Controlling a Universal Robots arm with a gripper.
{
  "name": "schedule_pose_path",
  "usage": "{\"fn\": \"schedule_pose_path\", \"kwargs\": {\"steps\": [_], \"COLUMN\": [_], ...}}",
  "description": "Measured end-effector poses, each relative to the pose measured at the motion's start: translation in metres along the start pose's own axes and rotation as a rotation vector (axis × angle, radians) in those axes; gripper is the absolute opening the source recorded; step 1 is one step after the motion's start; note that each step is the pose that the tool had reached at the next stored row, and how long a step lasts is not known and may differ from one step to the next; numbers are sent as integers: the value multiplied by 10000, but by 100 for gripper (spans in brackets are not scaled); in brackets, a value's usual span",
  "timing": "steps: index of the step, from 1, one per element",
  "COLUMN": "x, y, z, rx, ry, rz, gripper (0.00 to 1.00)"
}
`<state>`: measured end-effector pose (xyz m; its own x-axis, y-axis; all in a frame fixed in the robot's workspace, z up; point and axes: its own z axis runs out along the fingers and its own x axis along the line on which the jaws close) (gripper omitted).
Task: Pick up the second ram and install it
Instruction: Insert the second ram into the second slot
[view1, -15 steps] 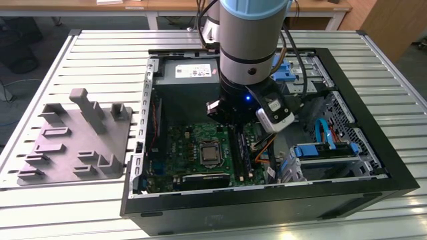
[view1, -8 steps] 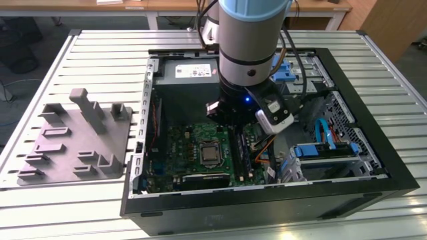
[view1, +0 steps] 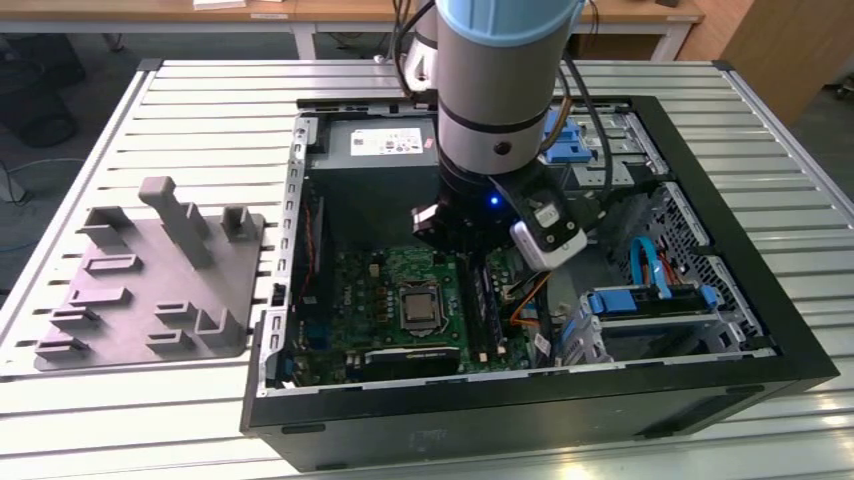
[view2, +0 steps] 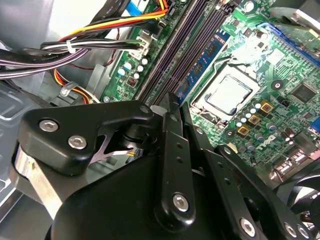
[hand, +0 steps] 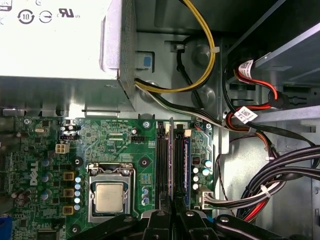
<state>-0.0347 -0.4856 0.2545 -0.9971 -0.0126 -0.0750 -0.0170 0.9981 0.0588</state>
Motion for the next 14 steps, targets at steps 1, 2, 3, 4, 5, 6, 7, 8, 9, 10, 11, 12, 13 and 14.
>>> {"fn": "schedule_pose_path", "kwargs": {"steps": [1,2,3,4,5,6,7,8,9,10,11,12,13,14], "x": [1,1,2,1,1,2,2,3,3,3,3,4,4,4], "y": [-1,-3,-4,-6,-8,-9,-11,-13,-14,-15,-16,-16,-17,-18], "z": [3,5,8,10,13,15,17,20,23,27,32,37,41,45], "rx": [-1,-1,-2,-2,-3,-2,-1,-2,0,0,-1,-1,-1,0], "ry": [0,0,0,-1,0,0,0,0,1,0,0,0,0,0], "rz": [0,1,2,1,0,1,1,1,0,0,0,0,0,0], "gripper": [14,14,14,14,14,14,14,14,14,14,14,14,14,14]}}
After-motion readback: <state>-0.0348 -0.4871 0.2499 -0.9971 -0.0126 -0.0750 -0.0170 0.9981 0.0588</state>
